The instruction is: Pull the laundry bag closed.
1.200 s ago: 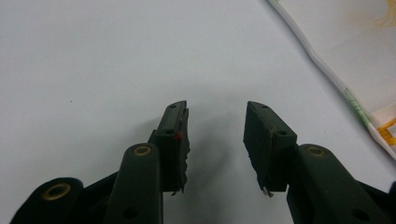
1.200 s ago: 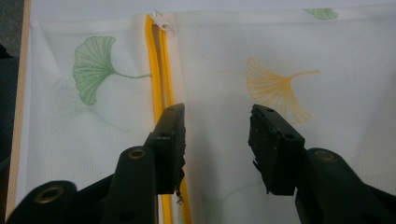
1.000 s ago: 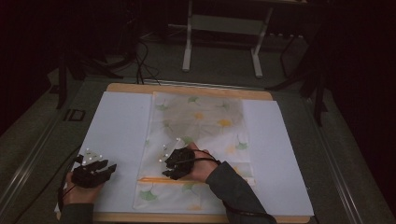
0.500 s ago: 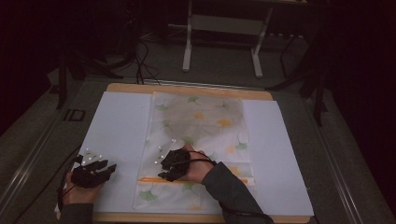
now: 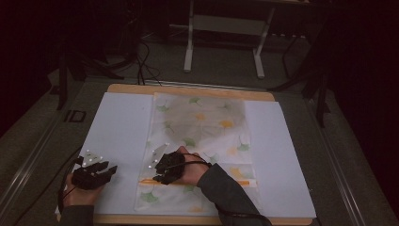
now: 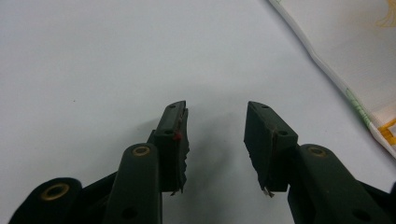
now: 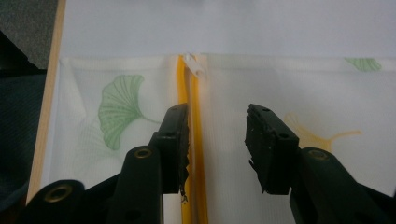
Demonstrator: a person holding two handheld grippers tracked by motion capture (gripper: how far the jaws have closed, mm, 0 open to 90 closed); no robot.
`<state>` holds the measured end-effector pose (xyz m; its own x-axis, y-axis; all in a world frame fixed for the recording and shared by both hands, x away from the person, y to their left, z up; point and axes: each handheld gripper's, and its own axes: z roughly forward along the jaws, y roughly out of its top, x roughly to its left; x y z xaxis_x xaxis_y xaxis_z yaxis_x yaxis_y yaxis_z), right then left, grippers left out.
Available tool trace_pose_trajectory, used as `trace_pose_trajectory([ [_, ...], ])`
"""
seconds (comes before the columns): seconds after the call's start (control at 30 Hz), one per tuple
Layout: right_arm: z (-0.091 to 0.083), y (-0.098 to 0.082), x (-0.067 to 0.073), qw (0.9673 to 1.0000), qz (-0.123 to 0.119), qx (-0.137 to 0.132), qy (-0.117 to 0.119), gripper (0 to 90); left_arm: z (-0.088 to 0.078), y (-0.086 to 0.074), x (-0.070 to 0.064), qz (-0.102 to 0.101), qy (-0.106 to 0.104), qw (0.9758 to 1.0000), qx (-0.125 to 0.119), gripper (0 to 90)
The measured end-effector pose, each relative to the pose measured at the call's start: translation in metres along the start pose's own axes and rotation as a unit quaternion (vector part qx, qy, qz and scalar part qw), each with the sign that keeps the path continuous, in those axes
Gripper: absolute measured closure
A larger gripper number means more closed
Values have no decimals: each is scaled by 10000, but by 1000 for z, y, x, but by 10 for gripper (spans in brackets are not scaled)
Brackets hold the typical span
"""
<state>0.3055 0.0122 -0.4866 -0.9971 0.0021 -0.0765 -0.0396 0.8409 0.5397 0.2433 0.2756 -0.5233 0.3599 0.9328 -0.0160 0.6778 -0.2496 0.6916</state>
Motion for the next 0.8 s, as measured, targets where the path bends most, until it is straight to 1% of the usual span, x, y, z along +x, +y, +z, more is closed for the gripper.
trace_pose_trajectory([
  [0.07,3,3,1,10000,-30,13,31,608,0,0,0,-28,3,10000,-32,595],
  [0.27,9,7,2,10000,-26,-8,61,610,-1,0,1,-28,9,10000,-20,590],
  [0.5,14,13,3,9998,-79,74,150,611,-1,-1,1,-35,20,10000,-18,586],
  [0.67,17,17,4,9997,-122,85,200,613,-3,-1,3,-96,34,9999,-49,578],
  [0.8,22,20,5,9995,-155,116,236,616,-3,-2,4,-84,39,9999,-38,579],
])
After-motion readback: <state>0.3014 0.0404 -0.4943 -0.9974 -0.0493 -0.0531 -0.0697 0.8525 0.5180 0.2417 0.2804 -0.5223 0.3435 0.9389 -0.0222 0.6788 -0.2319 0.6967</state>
